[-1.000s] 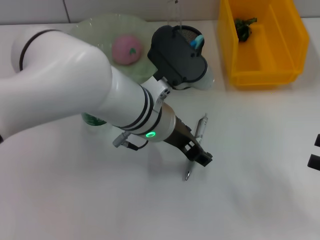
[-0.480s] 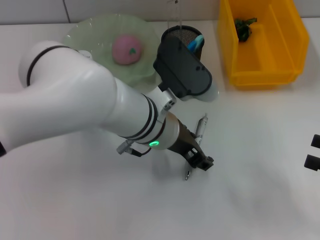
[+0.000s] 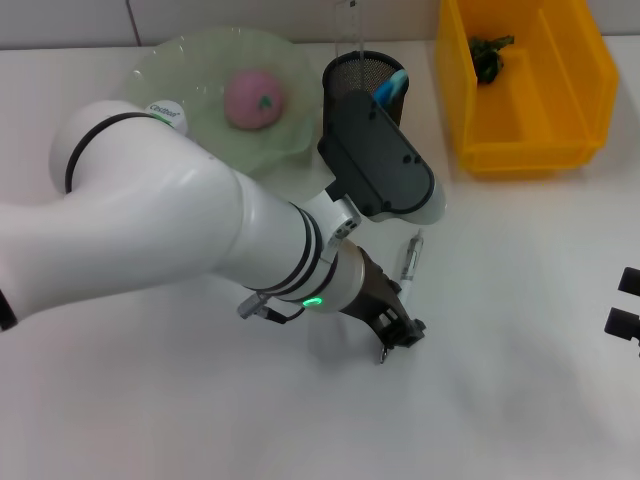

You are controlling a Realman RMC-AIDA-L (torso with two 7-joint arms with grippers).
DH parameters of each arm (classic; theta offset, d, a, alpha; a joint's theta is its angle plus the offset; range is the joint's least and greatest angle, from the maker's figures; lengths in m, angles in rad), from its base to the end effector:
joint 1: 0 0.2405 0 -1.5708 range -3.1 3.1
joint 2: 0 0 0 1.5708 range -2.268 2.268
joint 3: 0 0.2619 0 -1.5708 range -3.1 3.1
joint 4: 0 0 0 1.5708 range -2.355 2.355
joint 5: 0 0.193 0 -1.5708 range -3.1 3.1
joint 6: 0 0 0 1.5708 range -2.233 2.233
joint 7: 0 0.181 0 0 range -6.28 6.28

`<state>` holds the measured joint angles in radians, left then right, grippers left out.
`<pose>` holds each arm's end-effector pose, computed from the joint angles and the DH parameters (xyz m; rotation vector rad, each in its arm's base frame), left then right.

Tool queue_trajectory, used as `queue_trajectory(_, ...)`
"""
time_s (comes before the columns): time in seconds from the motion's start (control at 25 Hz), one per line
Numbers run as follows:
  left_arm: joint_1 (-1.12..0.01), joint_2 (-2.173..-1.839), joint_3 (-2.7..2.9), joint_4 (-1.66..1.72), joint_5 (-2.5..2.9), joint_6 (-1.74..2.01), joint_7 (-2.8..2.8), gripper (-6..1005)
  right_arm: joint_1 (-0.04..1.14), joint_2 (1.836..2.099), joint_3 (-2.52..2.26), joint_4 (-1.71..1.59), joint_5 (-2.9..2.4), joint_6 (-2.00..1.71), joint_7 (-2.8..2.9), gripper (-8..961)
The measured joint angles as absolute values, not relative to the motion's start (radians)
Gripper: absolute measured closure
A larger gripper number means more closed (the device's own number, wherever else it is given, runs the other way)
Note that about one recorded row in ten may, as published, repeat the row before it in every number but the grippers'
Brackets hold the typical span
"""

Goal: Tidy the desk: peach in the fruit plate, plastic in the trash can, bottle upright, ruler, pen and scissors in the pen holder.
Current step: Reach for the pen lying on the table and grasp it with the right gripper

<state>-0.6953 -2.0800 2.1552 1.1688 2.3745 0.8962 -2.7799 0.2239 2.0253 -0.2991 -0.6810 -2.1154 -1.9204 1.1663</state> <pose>-0.1436 0.3120 -0.1791 -2.8107 -0.4866 0.3365 0.3228 0.2203 0.0300 -2.5144 0.6924 0.8386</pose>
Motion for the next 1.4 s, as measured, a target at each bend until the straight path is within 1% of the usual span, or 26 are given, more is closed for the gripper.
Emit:
queue_trajectory(0.16, -0.681, -2.08, 2.16, 1.182, 2.403, 0.888, -2.78, 472, 0.224, 2.027, -0.299, -0.68, -2.115, -1.92, 1.166, 367)
queue_trajectory(0.4, -0.667, -2.08, 2.164, 1.195, 2.435, 0.873, -2.78, 690, 0.223, 2.027, -0.297, -0.68, -2.115, -1.92, 1.166, 367)
queue_trajectory(0.68, -0.66, -2.08, 2.162, 1.205, 2.466, 0.87, -2.779, 892, 0.222, 2.027, -0.291, -0.68, -2.115, -1.92, 1.166, 367)
queue_trajectory(1.08, -0.653, -2.079, 2.114, 1.273, 2.495, 0.945, -2.78, 982, 0.224, 2.025, -0.29, -0.679, -2.109, -1.922, 1.172, 366)
queue_trajectory(1.12, -0.664, -2.08, 2.089, 1.282, 2.492, 0.986, -2.782, 991, 0.224, 2.025, -0.29, -0.68, -2.109, -1.922, 1.172, 366)
queue_trajectory(1.16, -0.706, -2.08, 2.042, 1.288, 2.487, 1.077, -2.794, 1001, 0.224, 2.025, -0.29, -0.68, -2.109, -1.922, 1.172, 366)
queue_trajectory(1.36, -0.743, -2.08, 2.021, 1.281, 2.486, 1.13, -2.848, 881, 0.224, 2.025, -0.289, -0.679, -2.109, -1.921, 1.173, 366)
queue_trajectory(1.4, -0.743, -2.08, 2.021, 1.281, 2.486, 1.13, -2.848, 837, 0.224, 2.025, -0.289, -0.68, -2.109, -1.921, 1.174, 366)
